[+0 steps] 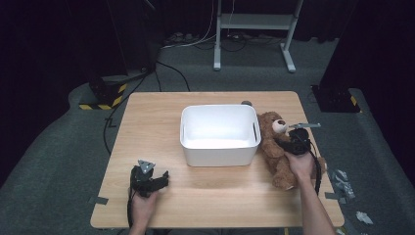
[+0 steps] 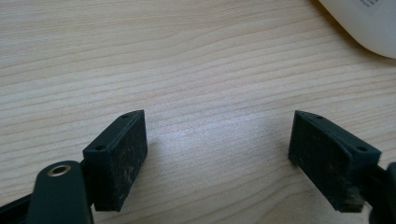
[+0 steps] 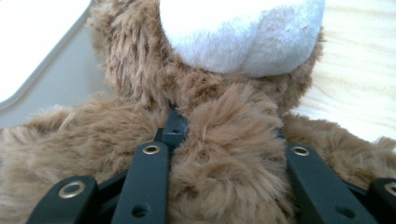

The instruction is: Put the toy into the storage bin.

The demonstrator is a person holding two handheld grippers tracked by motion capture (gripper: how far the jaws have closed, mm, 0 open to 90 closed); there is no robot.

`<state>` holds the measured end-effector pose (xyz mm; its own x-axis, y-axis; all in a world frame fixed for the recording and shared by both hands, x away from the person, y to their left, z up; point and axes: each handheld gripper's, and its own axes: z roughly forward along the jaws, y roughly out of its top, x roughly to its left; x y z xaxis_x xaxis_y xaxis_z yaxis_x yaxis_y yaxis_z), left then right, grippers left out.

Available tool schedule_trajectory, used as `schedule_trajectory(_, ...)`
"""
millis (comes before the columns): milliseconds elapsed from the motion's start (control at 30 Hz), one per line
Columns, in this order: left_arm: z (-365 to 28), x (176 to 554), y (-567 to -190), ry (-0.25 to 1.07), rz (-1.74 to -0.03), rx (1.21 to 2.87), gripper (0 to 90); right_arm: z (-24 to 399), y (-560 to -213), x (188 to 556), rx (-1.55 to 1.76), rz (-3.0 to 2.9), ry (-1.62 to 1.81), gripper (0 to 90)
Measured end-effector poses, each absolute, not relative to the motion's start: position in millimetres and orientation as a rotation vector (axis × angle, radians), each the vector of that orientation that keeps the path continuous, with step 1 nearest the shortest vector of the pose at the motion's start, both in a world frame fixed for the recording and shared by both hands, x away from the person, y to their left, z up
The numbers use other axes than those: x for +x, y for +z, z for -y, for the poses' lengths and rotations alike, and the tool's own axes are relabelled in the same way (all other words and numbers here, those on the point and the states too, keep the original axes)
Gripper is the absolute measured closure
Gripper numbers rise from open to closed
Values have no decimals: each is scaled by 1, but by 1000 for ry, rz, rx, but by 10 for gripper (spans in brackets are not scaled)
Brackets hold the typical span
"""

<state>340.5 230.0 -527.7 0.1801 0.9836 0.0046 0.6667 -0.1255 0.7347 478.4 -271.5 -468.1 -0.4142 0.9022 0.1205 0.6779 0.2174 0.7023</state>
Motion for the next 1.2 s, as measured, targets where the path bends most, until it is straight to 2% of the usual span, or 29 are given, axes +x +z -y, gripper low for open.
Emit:
schedule_trajectory(267, -230, 341, -528, 683, -1550, 1863, 194, 277, -458, 470, 1446, -2163, 1093, 729)
schedule_trajectory(433, -230, 341, -528, 684, -1553, 1861, 194, 288, -447, 452, 1396, -2109, 1187, 764)
schedule_trajectory(900, -229, 341, -528, 682, -1563, 1850, 194, 307, -440, 428, 1355, -1988, 1372, 786)
schedule_trajectory(1200, -229, 342, -528, 681, -1563, 1844, 195, 314, -427, 418, 1360, -1949, 1337, 789)
